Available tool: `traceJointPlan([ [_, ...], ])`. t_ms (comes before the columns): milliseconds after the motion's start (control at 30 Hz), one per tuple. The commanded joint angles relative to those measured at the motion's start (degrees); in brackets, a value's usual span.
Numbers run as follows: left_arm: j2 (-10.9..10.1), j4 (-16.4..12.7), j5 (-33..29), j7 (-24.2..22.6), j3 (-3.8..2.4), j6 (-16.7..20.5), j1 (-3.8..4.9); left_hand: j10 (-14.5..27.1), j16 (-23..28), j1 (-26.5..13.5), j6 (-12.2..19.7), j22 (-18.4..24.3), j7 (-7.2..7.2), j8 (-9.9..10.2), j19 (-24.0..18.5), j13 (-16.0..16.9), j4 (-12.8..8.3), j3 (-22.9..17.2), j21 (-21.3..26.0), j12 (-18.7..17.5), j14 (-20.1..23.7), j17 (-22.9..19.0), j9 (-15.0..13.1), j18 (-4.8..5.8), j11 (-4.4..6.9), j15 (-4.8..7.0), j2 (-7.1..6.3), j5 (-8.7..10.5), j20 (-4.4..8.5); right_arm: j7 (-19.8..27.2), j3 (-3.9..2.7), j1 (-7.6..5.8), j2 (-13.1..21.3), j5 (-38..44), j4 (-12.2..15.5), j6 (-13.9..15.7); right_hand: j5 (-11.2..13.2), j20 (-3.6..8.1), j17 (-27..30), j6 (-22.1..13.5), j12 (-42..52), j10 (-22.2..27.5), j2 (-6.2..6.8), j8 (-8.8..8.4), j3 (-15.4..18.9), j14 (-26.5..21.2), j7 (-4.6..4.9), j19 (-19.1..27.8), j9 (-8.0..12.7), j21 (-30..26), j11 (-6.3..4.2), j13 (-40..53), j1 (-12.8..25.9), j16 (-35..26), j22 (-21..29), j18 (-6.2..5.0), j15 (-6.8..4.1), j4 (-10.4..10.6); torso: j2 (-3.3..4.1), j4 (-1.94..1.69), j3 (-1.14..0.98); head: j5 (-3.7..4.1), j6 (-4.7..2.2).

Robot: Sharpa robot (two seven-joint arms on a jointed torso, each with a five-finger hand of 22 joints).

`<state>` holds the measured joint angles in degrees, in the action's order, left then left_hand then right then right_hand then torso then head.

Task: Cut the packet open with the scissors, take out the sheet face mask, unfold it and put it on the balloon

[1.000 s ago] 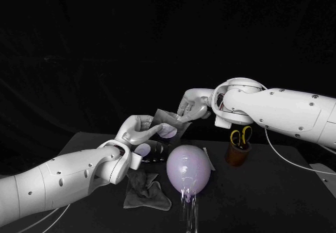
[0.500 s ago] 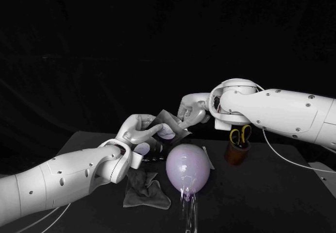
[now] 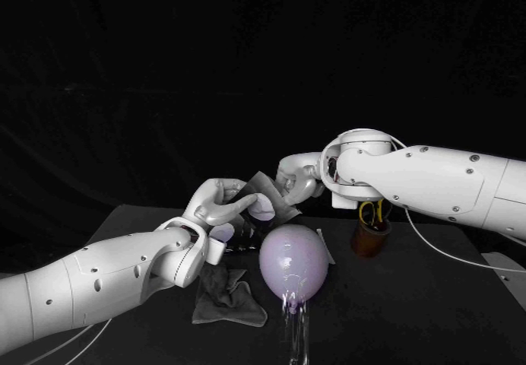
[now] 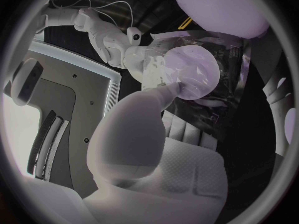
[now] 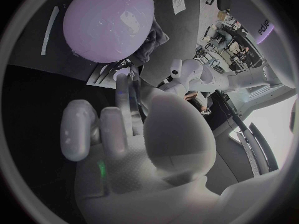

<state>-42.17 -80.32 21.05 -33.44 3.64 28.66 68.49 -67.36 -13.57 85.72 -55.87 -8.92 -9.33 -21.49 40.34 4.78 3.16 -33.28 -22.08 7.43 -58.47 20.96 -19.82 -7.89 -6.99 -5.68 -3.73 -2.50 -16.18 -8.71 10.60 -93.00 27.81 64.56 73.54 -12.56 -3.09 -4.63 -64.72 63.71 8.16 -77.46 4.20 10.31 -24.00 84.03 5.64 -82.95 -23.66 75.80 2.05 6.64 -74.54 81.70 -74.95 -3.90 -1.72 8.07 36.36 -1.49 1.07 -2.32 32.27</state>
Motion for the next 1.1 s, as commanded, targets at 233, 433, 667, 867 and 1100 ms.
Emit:
traceJointPlan([
  [233, -0.24, -0.08, 0.26, -0.45, -0.12, 0.77, 0.16, -0.29, -0.40, -0.18, 0.14, -0.11, -0.20, -0.23, 0.21, 0.01, -0.15, -0.42, -0.40, 0.06, 0.01, 0.12, -6.91, -1.18, 0.15, 0.08, 0.54, -0.27, -0.06, 2.85, 0.11, 0.24, 2.08, -3.32, 1.53, 6.56, 0.24, 1.69, -2.95, 2.59, 2.12, -5.70, -0.32, 4.46, -5.16, 1.83, -1.91, -2.11, -2.89, 3.56, -2.03, 1.72, -1.21, 1.06, -11.90, 1.52, -1.91, -2.02, -0.01, 0.05, -0.10, 0.03, 0.07],
  [433, -0.49, -0.65, -0.11, 0.92, -0.11, -0.24, 0.17, 5.20, 2.10, -0.65, 4.77, 0.86, -2.54, 2.82, -3.72, -1.15, -1.33, -2.71, 1.65, -3.05, 5.87, -0.87, -5.99, 0.54, -2.29, -2.29, -2.67, -0.41, -0.51, 3.29, 0.12, 0.26, 3.44, -8.25, 2.67, 11.41, 0.24, 2.27, -4.95, 1.54, 2.56, -6.66, 0.61, 7.63, -9.01, 2.21, -2.22, -2.23, -5.28, 3.78, -2.47, 2.88, 0.17, 1.67, -12.00, 1.59, -2.29, -3.46, -0.02, 0.15, -0.10, 0.05, 0.08],
  [667, -0.41, -0.74, -0.52, 1.49, -0.11, 0.10, 0.20, 12.05, 4.25, -5.52, 12.19, 4.76, -4.54, 8.26, -18.02, -1.25, 0.10, 0.51, 10.49, -4.00, 12.48, -1.90, -3.25, 4.46, -4.77, -4.76, -9.10, -0.33, -0.68, 0.26, 0.13, 0.32, 3.78, -9.37, 2.98, 15.94, 0.28, 2.34, -4.96, 0.65, 2.52, -6.66, 0.92, 9.06, -10.62, 2.18, -2.23, -2.20, -6.39, 3.75, -2.45, 3.40, 1.22, 1.60, -11.99, 1.59, -2.32, -4.14, -0.05, 0.14, -0.07, 0.28, -0.03],
  [867, -1.01, 0.36, -2.92, 2.29, -0.11, 0.46, 0.69, 17.32, 4.91, -7.19, 19.58, 5.89, -3.93, 11.99, -20.80, -1.00, 2.09, 7.79, 12.67, -3.35, 16.84, -2.74, -0.29, 4.57, -6.74, -6.45, -9.71, -0.22, -0.56, -3.50, 0.14, 0.87, 3.84, -5.99, 2.22, 19.57, 0.28, 2.35, -4.93, 0.32, 2.49, -6.64, 1.00, 9.58, -11.22, 2.17, -2.24, -2.19, -6.78, 3.74, -2.47, 3.60, 1.52, 1.56, -11.98, 1.59, -2.31, -4.50, -0.06, 0.07, -0.07, 0.37, -0.16],
  [1100, -2.31, 3.34, -5.96, 3.43, -0.04, 0.89, 1.31, 19.95, 3.12, -2.32, 20.17, 5.13, -4.55, 12.58, -11.41, -0.87, 5.18, 20.97, 9.04, -1.52, 19.10, -3.46, 0.53, 4.35, -7.07, -6.89, -5.88, -0.31, -0.60, -7.16, 0.14, 1.65, 4.05, 1.50, 1.31, 24.46, 0.29, 2.35, -5.05, 0.20, 2.49, -6.67, 1.20, 9.88, -11.48, 2.19, -2.26, -2.21, -6.99, 3.77, -2.48, 3.71, 1.69, 1.59, -11.99, 1.59, -2.31, -4.73, -0.01, 0.02, -0.15, 0.62, -0.48],
])
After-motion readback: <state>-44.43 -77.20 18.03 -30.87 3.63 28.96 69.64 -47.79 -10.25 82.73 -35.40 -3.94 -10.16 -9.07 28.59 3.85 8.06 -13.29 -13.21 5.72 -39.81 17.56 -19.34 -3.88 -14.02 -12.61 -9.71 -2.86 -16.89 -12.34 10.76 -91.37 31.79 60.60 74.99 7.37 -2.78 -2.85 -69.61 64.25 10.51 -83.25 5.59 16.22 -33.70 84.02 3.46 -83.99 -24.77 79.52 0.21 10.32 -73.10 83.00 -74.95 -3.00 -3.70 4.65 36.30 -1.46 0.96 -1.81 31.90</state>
